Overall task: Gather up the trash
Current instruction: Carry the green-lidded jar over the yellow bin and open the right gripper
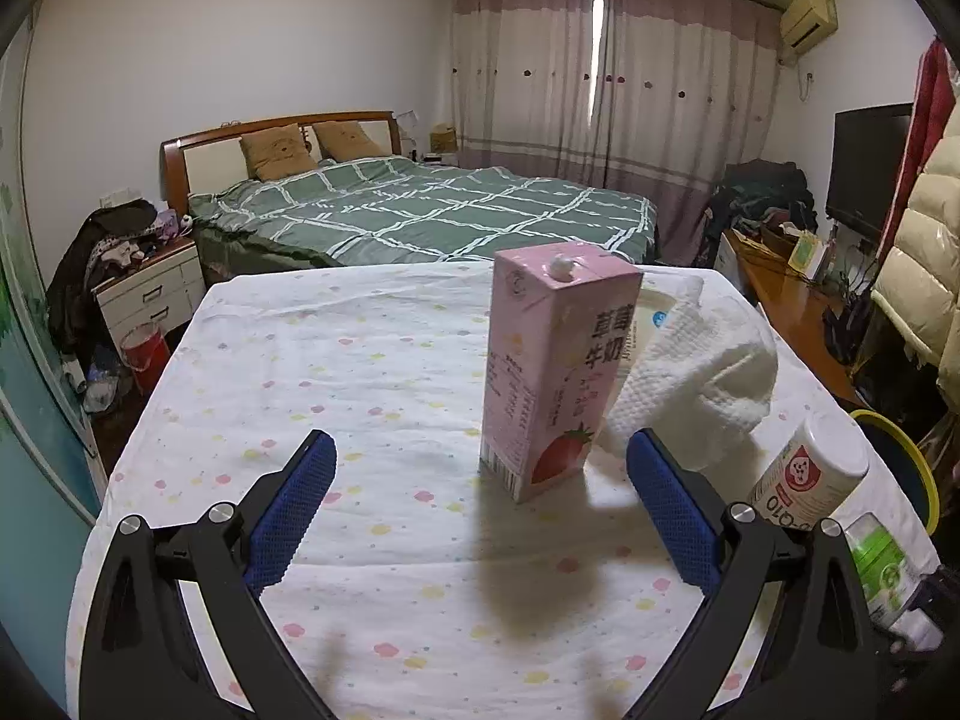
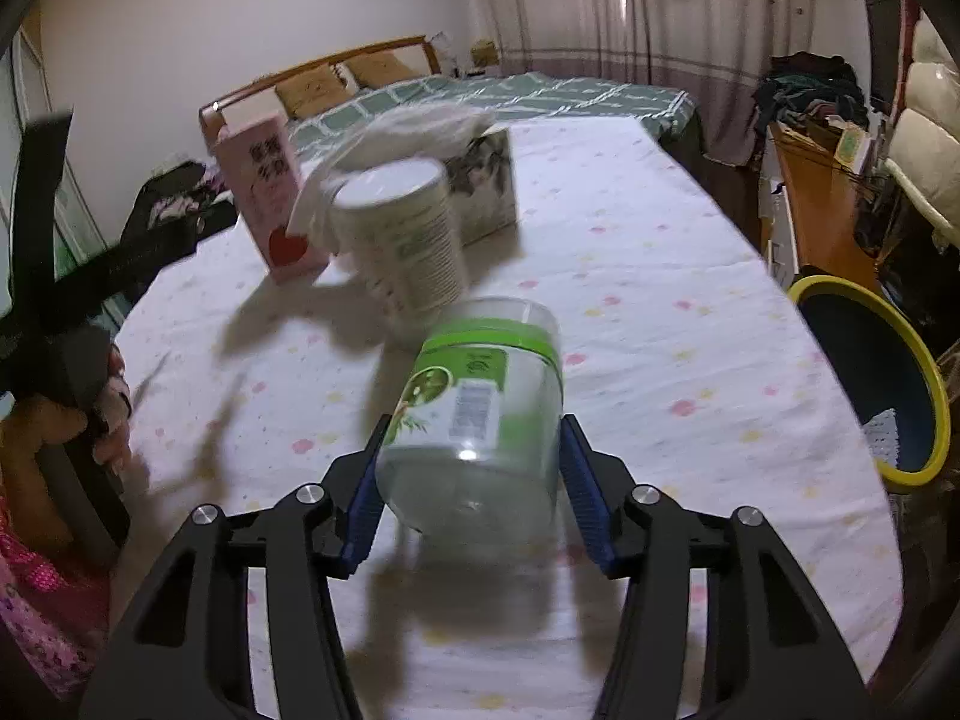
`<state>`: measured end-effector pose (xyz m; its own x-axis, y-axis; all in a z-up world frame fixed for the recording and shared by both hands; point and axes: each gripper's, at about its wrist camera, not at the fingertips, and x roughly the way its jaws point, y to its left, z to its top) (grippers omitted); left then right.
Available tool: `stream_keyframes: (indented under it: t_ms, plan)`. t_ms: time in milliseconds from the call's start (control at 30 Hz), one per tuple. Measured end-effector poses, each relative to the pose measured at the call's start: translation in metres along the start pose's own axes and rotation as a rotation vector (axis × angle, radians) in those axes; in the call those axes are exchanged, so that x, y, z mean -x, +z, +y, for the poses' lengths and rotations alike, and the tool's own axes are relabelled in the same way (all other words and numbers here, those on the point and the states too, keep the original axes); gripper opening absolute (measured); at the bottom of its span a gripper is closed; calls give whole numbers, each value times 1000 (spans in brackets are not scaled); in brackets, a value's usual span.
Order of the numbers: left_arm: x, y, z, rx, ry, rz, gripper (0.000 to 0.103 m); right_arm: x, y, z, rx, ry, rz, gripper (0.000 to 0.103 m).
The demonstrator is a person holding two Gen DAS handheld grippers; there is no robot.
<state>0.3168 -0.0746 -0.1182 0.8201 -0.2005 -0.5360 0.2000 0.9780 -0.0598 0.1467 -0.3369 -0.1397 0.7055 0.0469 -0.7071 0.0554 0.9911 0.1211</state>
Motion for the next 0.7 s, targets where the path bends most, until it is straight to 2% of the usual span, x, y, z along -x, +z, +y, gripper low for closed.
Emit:
stream_keyframes:
  t_ms: [467,700]
  plan:
    - [-3,-1,-2,-24,3,1,96,35,14,-60,-107,16,-52,50]
    - [-2,-2,-6,-39,-5,3,96,58,27,-125,-223,-119,-130,50]
